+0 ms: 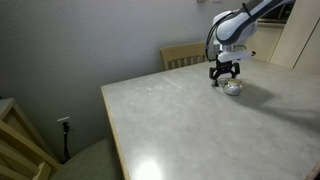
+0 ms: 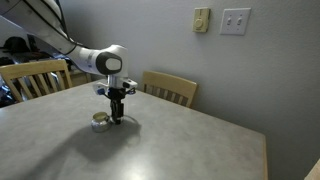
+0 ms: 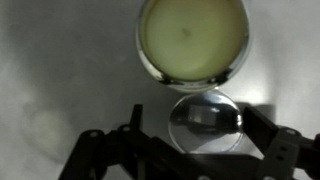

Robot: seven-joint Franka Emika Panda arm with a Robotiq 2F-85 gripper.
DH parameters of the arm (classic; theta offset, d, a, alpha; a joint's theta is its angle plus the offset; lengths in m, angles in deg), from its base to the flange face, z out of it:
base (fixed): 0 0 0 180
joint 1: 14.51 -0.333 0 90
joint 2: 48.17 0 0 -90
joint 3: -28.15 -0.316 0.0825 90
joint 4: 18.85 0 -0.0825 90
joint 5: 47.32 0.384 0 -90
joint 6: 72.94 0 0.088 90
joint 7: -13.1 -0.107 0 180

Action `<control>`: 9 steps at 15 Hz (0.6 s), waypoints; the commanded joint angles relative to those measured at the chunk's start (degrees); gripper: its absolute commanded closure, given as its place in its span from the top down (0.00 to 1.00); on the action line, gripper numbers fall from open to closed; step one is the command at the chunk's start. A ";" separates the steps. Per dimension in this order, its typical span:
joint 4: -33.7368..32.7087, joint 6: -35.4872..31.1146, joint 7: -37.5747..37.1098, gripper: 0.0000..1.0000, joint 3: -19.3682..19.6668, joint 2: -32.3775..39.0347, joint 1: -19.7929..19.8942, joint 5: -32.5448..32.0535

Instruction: Put the silver lid on top of the candle container

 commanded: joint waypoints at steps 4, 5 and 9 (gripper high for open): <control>-2.69 8.53 15.15 1.00 -1.12 1.01 2.55 -3.36; -3.03 8.31 16.47 1.00 -1.17 1.29 2.74 -3.64; -2.22 1.96 19.60 1.00 -2.16 1.96 4.18 -2.32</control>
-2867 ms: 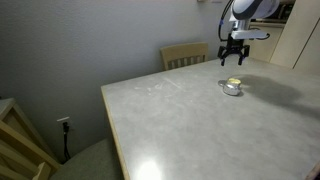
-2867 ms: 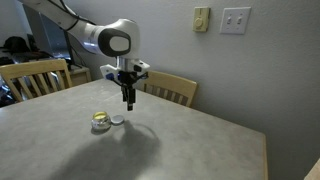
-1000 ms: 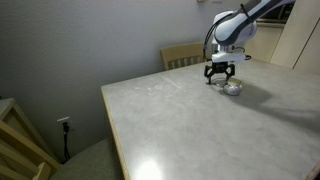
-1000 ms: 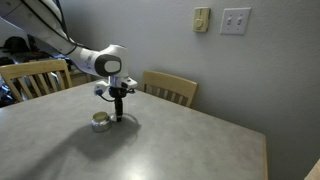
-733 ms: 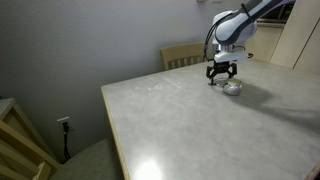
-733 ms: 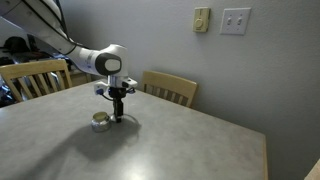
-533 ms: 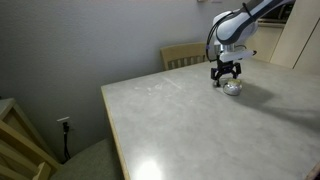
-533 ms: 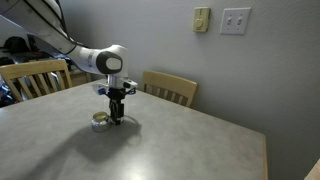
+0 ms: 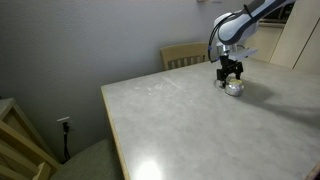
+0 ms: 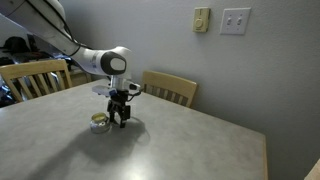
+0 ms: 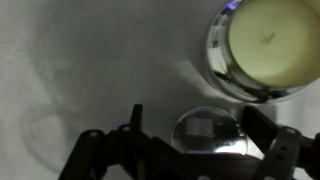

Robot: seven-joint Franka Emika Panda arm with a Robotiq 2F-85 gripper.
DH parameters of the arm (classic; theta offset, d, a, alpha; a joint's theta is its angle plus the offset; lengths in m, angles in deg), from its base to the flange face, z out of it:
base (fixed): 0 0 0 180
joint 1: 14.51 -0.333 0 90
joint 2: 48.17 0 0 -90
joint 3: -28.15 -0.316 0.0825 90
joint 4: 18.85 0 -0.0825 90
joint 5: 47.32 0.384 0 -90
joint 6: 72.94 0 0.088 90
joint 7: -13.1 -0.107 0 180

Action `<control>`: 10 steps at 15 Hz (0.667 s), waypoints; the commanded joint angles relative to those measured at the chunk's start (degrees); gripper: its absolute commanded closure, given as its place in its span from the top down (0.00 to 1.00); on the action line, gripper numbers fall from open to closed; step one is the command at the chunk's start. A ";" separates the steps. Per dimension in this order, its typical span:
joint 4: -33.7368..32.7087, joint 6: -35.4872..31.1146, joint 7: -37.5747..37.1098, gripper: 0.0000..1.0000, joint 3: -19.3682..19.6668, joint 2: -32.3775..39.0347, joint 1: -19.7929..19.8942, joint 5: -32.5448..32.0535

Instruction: Put the silver lid on top of the candle container

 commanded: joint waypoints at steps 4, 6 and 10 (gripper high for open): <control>4.49 -16.79 -1.12 1.00 -2.89 -0.35 2.71 5.13; 6.73 -22.56 -3.02 1.00 -3.05 -0.97 2.62 7.62; 12.92 -29.61 -9.07 1.00 -1.72 -4.04 0.70 9.32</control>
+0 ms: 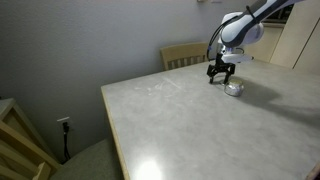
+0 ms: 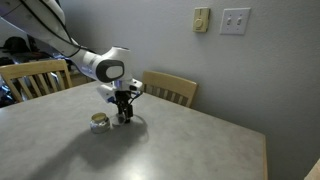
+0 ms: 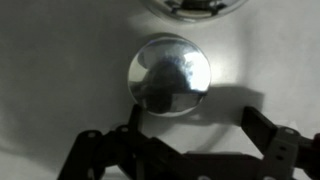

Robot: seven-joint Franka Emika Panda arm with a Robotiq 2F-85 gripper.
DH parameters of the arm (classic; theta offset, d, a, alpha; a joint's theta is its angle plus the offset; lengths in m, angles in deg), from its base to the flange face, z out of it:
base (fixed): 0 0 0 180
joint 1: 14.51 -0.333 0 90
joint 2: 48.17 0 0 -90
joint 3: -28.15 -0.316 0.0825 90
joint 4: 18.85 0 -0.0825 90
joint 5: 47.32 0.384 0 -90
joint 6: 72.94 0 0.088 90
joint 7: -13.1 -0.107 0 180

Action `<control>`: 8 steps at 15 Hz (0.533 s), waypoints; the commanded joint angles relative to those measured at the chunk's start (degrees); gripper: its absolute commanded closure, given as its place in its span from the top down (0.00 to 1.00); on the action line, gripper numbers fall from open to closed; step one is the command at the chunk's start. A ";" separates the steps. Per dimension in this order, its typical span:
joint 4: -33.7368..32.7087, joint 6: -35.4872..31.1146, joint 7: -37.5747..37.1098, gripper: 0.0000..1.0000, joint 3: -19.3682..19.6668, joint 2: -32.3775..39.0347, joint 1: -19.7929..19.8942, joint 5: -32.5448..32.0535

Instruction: Put the silver lid on top of the candle container

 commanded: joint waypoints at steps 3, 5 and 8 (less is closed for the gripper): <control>11.40 -12.32 -9.61 1.00 2.45 -4.62 -3.72 0.24; 13.87 -14.34 -12.49 1.00 3.86 -5.72 -5.54 -0.12; 16.11 -14.32 -16.07 1.00 7.05 -7.29 -8.90 -2.00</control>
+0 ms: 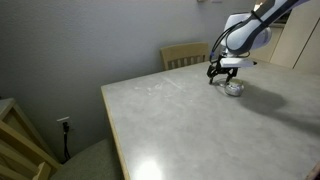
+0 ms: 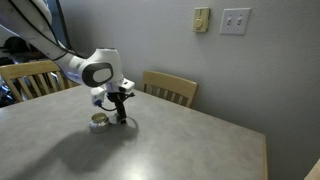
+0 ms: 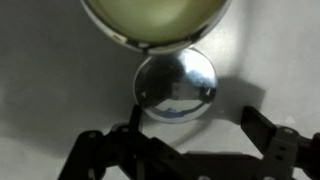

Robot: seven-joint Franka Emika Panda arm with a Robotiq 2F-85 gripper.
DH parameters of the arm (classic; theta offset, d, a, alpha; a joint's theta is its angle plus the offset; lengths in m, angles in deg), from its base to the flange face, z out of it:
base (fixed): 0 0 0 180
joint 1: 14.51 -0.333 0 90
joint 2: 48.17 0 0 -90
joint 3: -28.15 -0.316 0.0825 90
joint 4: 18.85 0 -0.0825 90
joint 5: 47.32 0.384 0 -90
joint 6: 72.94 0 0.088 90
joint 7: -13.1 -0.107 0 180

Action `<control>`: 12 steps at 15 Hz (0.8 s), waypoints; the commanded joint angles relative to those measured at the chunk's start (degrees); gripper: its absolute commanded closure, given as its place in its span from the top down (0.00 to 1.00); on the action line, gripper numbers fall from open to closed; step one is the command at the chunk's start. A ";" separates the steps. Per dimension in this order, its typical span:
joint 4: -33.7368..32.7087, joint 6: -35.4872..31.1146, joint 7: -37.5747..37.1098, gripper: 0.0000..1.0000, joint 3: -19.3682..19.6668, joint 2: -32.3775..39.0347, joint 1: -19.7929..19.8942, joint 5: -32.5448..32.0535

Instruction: Put the silver lid on top of the candle container

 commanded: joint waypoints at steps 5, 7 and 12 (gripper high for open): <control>7.25 2.58 -6.05 1.00 6.04 -5.64 -5.74 -5.12; 7.44 4.59 -3.86 1.00 4.72 -6.66 -4.22 -5.65; 7.86 3.79 2.36 1.00 1.85 -7.40 -1.24 -5.00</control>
